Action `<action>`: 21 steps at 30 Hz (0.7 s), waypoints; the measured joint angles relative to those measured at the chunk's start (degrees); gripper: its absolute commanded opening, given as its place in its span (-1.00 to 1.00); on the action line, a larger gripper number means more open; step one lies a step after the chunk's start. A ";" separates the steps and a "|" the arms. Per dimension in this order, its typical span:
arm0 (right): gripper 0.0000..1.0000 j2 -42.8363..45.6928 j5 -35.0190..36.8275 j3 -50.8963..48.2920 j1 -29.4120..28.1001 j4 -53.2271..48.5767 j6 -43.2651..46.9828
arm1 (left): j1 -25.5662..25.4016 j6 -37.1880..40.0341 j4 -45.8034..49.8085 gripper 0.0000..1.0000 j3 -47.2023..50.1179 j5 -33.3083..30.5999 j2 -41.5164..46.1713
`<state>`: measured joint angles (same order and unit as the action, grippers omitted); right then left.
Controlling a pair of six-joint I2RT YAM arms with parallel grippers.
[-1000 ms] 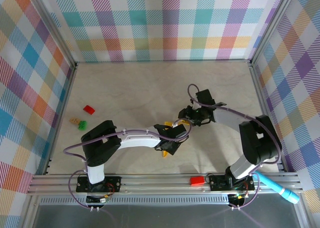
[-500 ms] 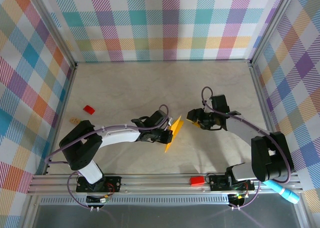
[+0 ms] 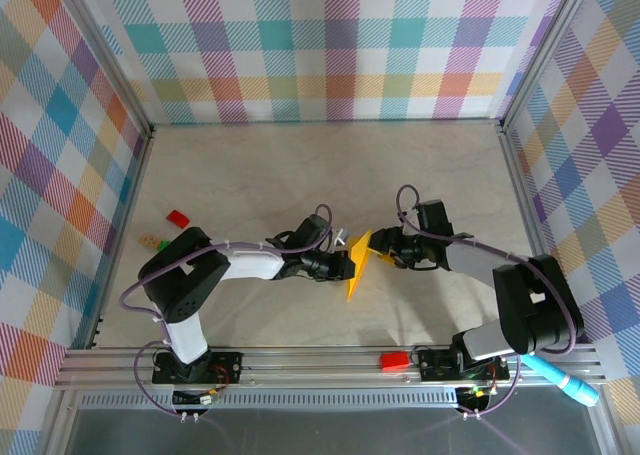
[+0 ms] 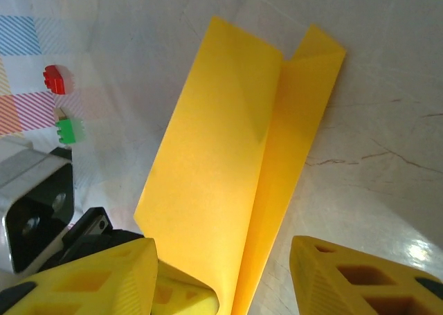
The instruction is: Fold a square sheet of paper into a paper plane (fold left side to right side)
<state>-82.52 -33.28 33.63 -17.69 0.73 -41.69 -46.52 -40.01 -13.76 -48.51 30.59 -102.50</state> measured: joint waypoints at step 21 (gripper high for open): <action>0.01 -6.32 1.31 0.22 -2.67 6.29 -3.56 | 2.49 -13.35 -18.45 -1.00 2.40 5.18 -6.86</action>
<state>-88.84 -31.97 33.85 -20.36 7.03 -45.25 -44.03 -53.36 -32.21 -46.11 35.77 -109.36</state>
